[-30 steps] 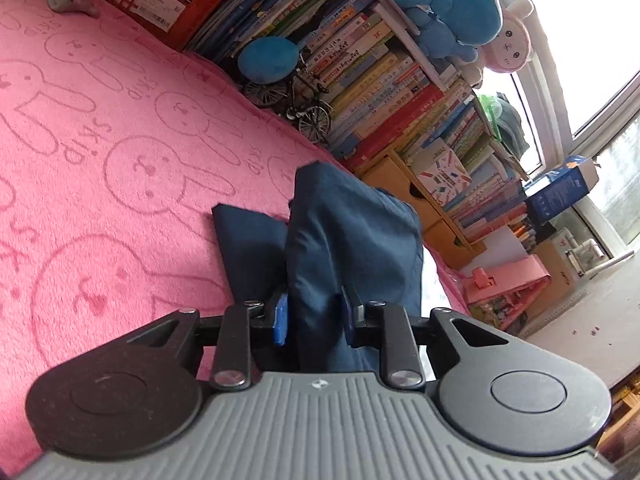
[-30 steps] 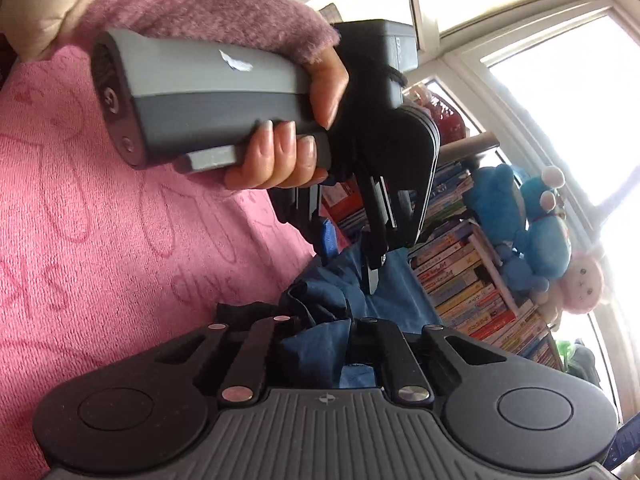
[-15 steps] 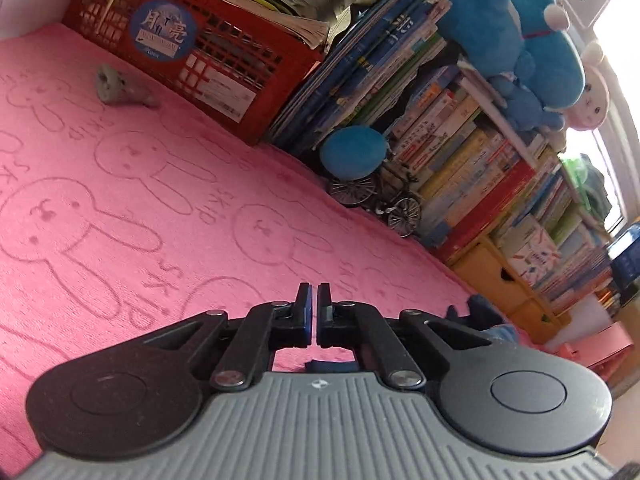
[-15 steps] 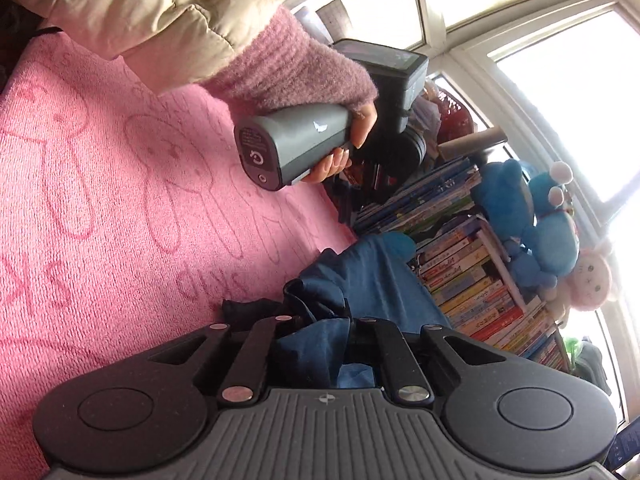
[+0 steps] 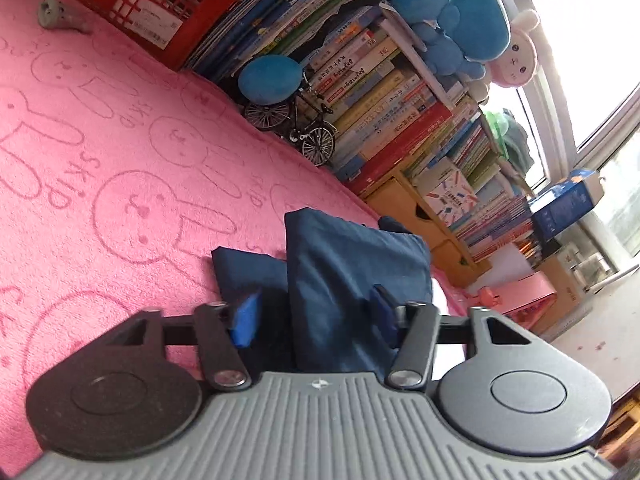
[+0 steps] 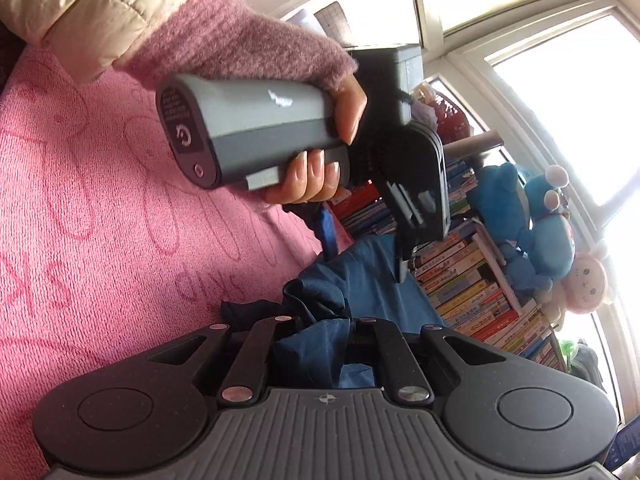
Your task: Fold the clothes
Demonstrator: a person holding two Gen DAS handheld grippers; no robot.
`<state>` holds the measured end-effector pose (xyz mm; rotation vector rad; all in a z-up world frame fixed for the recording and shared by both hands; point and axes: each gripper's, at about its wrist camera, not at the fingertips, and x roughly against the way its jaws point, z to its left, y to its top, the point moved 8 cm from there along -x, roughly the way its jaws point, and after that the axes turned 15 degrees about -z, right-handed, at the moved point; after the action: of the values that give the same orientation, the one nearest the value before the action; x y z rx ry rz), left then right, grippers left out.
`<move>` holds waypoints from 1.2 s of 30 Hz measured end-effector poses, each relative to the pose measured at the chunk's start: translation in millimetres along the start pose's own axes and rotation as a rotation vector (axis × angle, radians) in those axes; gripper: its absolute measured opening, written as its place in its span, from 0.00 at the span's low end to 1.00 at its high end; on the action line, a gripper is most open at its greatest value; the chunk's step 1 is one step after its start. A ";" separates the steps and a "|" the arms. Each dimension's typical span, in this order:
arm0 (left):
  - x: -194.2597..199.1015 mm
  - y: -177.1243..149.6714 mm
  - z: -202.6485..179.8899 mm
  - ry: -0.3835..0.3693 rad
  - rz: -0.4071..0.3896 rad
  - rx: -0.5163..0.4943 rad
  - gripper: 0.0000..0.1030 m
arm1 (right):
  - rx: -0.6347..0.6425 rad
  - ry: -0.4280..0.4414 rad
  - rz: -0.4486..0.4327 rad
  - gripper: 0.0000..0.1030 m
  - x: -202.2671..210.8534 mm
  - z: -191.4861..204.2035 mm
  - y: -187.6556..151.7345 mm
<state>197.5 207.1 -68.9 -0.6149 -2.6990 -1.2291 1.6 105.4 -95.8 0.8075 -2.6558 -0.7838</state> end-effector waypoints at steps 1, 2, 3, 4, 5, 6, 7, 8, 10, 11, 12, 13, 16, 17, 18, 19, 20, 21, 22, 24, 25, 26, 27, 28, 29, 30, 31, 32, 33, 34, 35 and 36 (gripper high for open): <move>-2.7 -0.8 -0.8 0.032 -0.009 -0.046 0.13 | 0.001 0.000 0.000 0.11 0.3 0.3 0.2; -5.7 -0.9 -0.5 0.049 -0.011 -0.063 0.10 | 0.000 0.001 0.001 0.11 0.2 0.3 0.5; -7.8 0.9 1.5 0.059 -0.022 -0.066 0.08 | 0.000 0.001 0.001 0.11 0.0 0.1 0.4; -9.8 2.7 3.7 0.070 -0.032 -0.070 0.07 | -0.001 0.001 0.002 0.11 -0.3 -0.2 0.3; -10.8 5.7 7.0 0.088 -0.044 -0.072 0.07 | 0.000 0.001 0.002 0.11 -0.8 -0.5 0.1; -11.8 8.7 10.4 0.106 -0.057 -0.074 0.07 | 0.001 0.002 0.002 0.11 -1.3 -0.8 -0.2; -11.3 12.2 14.7 0.134 -0.072 -0.075 0.07 | 0.001 0.002 0.001 0.11 -2.9 -2.4 -0.8; -9.6 17.2 19.3 0.184 -0.098 -0.090 0.06 | 0.002 0.002 0.001 0.11 -2.9 -2.3 -0.7; -0.8 28.2 28.1 0.284 -0.146 -0.133 0.04 | 0.005 -0.001 -0.001 0.11 -3.2 -2.8 -0.4; 4.0 32.0 30.4 0.291 -0.155 -0.135 0.06 | 0.006 -0.002 -0.002 0.11 -3.4 -3.0 -0.5; 10.0 31.5 27.8 0.227 -0.137 -0.084 0.07 | 0.007 -0.003 -0.003 0.11 -3.5 -3.1 -0.5; 16.4 31.2 25.0 0.163 -0.120 -0.033 0.16 | 0.005 -0.005 -0.005 0.11 -3.5 -3.6 -0.4; 35.0 19.5 12.2 0.034 -0.060 0.056 0.55 | -0.006 -0.011 -0.012 0.11 -1.5 -5.5 1.0; 41.1 14.7 8.6 -0.003 -0.037 0.081 0.66 | -0.011 -0.014 -0.016 0.11 -1.0 -6.7 1.6; 47.3 10.0 4.9 -0.040 -0.013 0.105 0.70 | -0.015 -0.020 -0.020 0.11 -0.2 -7.9 2.0; 53.6 5.4 1.3 -0.076 0.010 0.130 0.73 | -0.019 -0.025 -0.024 0.11 0.6 -9.1 2.3; 58.0 0.3 -0.6 -0.096 0.026 0.148 0.76 | -0.022 -0.031 -0.028 0.11 1.4 -10.3 2.7; 62.4 -4.7 -2.4 -0.116 0.042 0.167 0.77 | -0.026 -0.037 -0.032 0.11 2.2 -11.5 3.1; 64.6 -7.7 -3.0 -0.129 0.051 0.185 0.78 | -0.030 -0.043 -0.036 0.11 3.1 -12.7 3.5; 67.6 -13.4 -7.0 -0.169 0.074 0.209 0.76 | -0.030 -0.047 -0.041 0.11 4.3 -13.0 4.0; 68.4 -16.2 -10.2 -0.193 0.088 0.214 0.68 | -0.029 -0.048 -0.042 0.11 4.6 -13.1 4.1; 66.8 -19.1 -13.7 -0.183 0.095 0.181 0.44 | -0.028 -0.050 -0.043 0.11 4.9 -13.1 4.3; 65.2 -21.9 -17.1 -0.174 0.103 0.147 0.37 | -0.028 -0.054 -0.044 0.11 5.3 -13.6 4.5; 63.6 -24.8 -20.5 -0.164 0.110 0.113 0.37 | -0.028 -0.058 -0.046 0.11 5.7 -14.1 4.7; 62.0 -27.5 -23.7 -0.155 0.118 0.080 0.37 | -0.027 -0.062 -0.048 0.11 6.1 -14.5 4.9; 58.5 -30.9 -23.4 -0.151 0.136 0.083 0.37 | -0.027 -0.066 -0.049 0.11 6.6 -15.0 5.1; 55.2 -34.2 -23.1 -0.147 0.153 0.086 0.41 | -0.027 -0.070 -0.051 0.11 7.0 -15.4 5.3; 52.4 -35.7 -21.6 -0.151 0.162 0.117 0.50 | -0.026 -0.074 -0.053 0.11 7.4 -15.9 5.5; 50.4 -35.7 -18.5 -0.156 0.162 0.164 0.54 | -0.024 -0.075 -0.053 0.11 7.7 -15.5 5.7; 47.0 -34.2 -16.7 -0.163 0.161 0.209 0.59 | -0.021 -0.076 -0.053 0.11 7.9 -15.1 5.8; 43.5 -32.6 -14.8 -0.170 0.160 0.253 0.60 | -0.019 -0.076 -0.053 0.11 8.1 -15.0 6.0; 39.9 -30.9 -13.0 -0.176 0.158 0.296 0.60 | -0.017 -0.077 -0.052 0.11 8.3 -14.7 6.1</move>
<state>147.7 191.7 -71.2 -0.9073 -2.8278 -0.7506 -2.2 98.7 -79.6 0.8624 -2.7005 -0.8664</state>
